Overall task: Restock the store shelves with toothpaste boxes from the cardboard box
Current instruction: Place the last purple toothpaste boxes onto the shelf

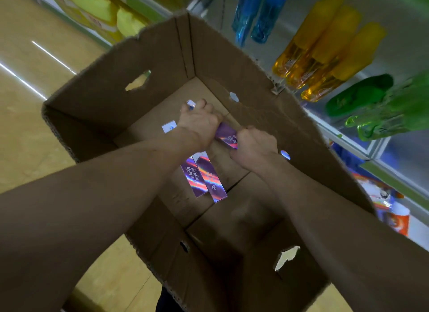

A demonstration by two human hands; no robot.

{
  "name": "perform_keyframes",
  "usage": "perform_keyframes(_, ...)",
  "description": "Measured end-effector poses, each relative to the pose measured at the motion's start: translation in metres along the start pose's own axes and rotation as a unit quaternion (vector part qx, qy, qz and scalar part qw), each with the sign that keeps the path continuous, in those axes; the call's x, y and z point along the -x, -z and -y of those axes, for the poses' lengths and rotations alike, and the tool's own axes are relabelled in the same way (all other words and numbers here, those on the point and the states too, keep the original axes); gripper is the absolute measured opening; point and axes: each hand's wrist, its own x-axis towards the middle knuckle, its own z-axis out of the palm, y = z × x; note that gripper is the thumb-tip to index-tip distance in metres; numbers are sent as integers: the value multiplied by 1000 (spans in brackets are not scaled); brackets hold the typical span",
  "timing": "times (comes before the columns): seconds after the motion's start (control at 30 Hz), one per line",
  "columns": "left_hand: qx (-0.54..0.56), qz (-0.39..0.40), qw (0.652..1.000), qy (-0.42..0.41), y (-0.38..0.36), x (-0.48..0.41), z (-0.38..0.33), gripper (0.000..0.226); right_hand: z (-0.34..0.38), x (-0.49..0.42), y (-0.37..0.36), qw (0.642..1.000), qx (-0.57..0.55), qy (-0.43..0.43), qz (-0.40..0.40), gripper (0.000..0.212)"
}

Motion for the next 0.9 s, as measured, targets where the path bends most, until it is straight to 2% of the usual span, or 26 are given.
perform_keyframes(0.17, 47, -7, 998, 29, 54, 30, 11, 40, -3, 16, 45, 998, -19, 43, -45, 50)
perform_keyframes(0.37, 53, -70, 993, 78, 133, 88, 22, 46, 4, 47, 125, 980, -29, 147, -134, 43)
perform_keyframes(0.57, 62, -133, 976, 161, 210, 157, 43, 44, 24, 93, 218, 952, -35, 239, -188, 40)
perform_keyframes(0.77, 33, -180, 961, 209, 278, 235, 50, 41, 50, 143, 290, 922, -18, 311, -232, 38)
perform_keyframes(0.9, 8, -224, 940, 256, 318, 305, 54, 43, 79, 189, 336, 887, -1, 373, -271, 39)
